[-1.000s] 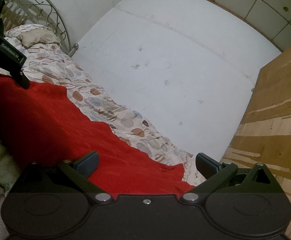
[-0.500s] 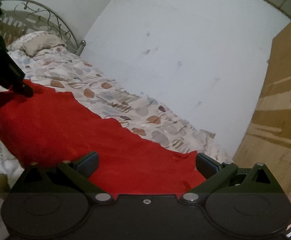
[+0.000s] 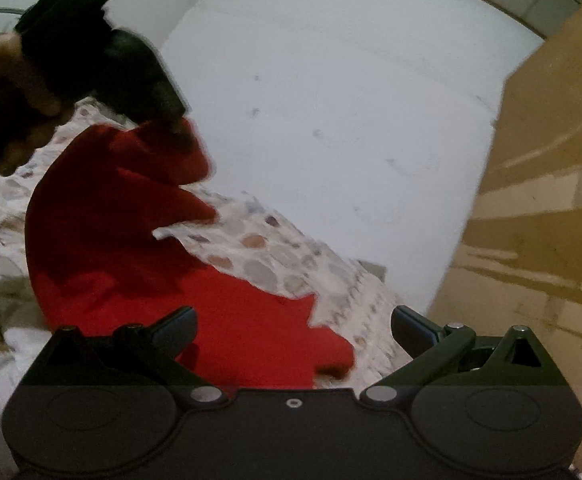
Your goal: Fold small clothes
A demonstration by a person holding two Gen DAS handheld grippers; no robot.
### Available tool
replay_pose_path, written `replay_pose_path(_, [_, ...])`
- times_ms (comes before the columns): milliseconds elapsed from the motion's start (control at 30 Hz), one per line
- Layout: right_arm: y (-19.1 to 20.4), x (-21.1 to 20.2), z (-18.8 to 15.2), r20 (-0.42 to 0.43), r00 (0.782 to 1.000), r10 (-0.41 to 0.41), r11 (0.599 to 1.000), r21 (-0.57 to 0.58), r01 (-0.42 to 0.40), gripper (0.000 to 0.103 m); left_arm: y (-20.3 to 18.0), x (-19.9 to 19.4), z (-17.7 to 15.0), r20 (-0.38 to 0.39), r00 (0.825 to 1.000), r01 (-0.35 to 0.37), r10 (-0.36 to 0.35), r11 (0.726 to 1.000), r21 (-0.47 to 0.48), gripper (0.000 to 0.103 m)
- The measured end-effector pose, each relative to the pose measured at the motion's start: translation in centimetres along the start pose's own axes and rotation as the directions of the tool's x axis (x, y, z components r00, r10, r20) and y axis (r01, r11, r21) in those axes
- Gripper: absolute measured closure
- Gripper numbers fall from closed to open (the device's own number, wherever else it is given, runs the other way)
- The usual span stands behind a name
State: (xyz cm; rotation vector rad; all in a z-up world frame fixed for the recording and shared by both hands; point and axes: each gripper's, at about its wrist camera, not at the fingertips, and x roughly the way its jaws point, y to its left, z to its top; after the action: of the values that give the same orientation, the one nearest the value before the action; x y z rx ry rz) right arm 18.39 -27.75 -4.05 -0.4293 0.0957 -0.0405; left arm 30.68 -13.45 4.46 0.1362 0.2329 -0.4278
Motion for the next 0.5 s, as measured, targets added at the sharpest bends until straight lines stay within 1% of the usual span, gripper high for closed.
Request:
replay_pose_path(67, [-0.6, -0.3, -0.7, -0.027, 1.000, -0.013, 1.000, 0.013, 0.013, 0.000, -2.7, 1.4, -0.9, -0.055, 0.996, 0.077, -0.075, 0.996, 0.045, 0.092])
replay_pose_path(100, [-0.7, -0.4, -1.1, -0.042, 0.999, -0.017, 1.000, 0.015, 0.018, 0.000, -3.8, 2.0, -1.6, -0.089, 0.991, 0.102, -0.096, 0.993, 0.061, 0.092])
replay_pose_path(167, [-1.0, -0.6, -1.9, -0.073, 0.997, -0.026, 1.000, 0.013, 0.027, 0.000, -5.0, 2.9, -2.9, -0.152, 0.981, 0.132, -0.121, 0.989, 0.066, 0.092])
replay_pose_path(200, [-1.0, -0.6, -2.3, -0.088, 0.996, -0.030, 0.999, 0.009, 0.031, 0.000, -5.2, 3.1, -3.4, -0.170, 0.977, 0.139, -0.128, 0.989, 0.056, 0.092])
replay_pose_path(267, [-1.0, -0.9, -3.0, -0.109, 0.993, -0.033, 0.999, 0.004, 0.034, 0.000, -5.0, 3.2, -4.0, -0.179, 0.975, 0.144, -0.135, 0.989, 0.038, 0.090])
replay_pose_path(300, [-1.0, -1.1, -3.4, -0.113, 0.993, -0.032, 0.999, 0.004, 0.033, 0.000, -4.9, 3.1, -4.2, -0.171, 0.976, 0.141, -0.132, 0.989, 0.043, 0.090])
replay_pose_path(333, [-1.0, -1.5, -3.7, -0.109, 0.994, -0.031, 0.999, 0.013, 0.032, 0.000, -4.9, 2.6, -4.3, -0.155, 0.980, 0.138, -0.128, 0.989, 0.055, 0.086])
replay_pose_path(400, [-1.2, -2.2, -4.0, -0.092, 0.996, -0.021, 0.998, 0.050, 0.025, 0.000, -4.9, 2.1, -4.3, -0.134, 0.982, 0.145, -0.135, 0.987, 0.066, 0.068])
replay_pose_path(467, [-1.6, -2.4, -4.2, -0.091, 0.996, -0.019, 0.996, 0.084, 0.027, 0.000, -4.7, 1.3, -4.1, -0.115, 0.979, 0.176, -0.170, 0.983, 0.042, 0.037])
replay_pose_path(500, [-1.7, -2.3, -4.3, -0.094, 0.995, -0.029, 0.995, 0.092, 0.037, 0.000, -4.5, 0.6, -3.7, -0.099, 0.976, 0.195, -0.192, 0.980, 0.027, 0.030])
